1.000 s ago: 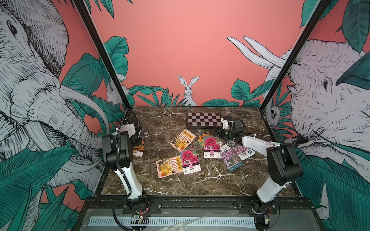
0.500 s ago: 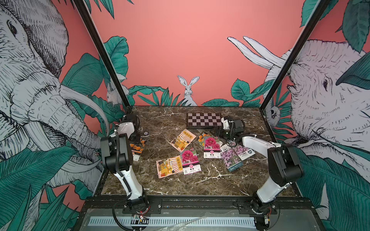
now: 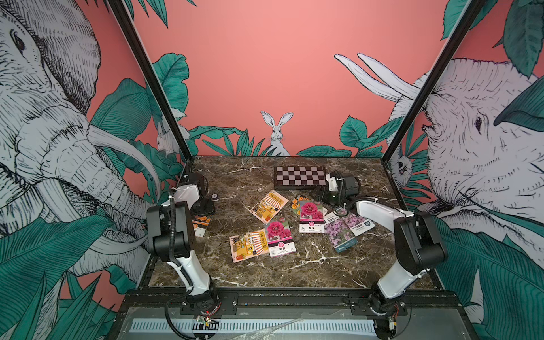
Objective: Arrange the seed packets in a row
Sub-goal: Adjust the seed packet at the center of the board.
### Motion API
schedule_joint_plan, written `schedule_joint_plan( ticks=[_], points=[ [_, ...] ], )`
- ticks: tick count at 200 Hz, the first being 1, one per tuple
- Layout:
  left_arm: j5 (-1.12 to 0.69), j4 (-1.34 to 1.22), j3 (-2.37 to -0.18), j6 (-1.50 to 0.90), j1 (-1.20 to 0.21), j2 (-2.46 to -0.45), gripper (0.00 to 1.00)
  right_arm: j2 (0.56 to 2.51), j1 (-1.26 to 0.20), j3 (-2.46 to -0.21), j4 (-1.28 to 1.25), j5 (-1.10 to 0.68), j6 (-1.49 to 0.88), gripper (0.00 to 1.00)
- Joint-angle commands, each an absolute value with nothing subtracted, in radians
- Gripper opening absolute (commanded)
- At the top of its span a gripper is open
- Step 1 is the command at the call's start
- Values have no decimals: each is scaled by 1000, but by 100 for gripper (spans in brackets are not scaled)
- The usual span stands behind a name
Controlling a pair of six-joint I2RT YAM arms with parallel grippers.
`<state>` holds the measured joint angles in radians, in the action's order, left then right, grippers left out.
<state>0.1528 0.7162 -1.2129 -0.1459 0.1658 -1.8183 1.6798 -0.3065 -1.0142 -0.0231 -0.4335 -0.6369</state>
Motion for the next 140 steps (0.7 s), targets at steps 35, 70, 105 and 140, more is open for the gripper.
schedule_joint_plan(
  ticks=[35,70,105,140],
  points=[
    [113,682,-1186,-202,235,-1877,62,1666,-306,-1021,-15,-424,-629,73],
    [94,675,-1187,-204,291,-1898,54,1665,-306,-1023,-10,-415,-628,73],
    [87,685,-1215,-172,335,-1909,55,1670,-305,-1028,-9,-406,-634,73],
    [79,693,-1239,-141,343,-1928,56,1673,-305,-1031,-11,-405,-644,72]
  ],
)
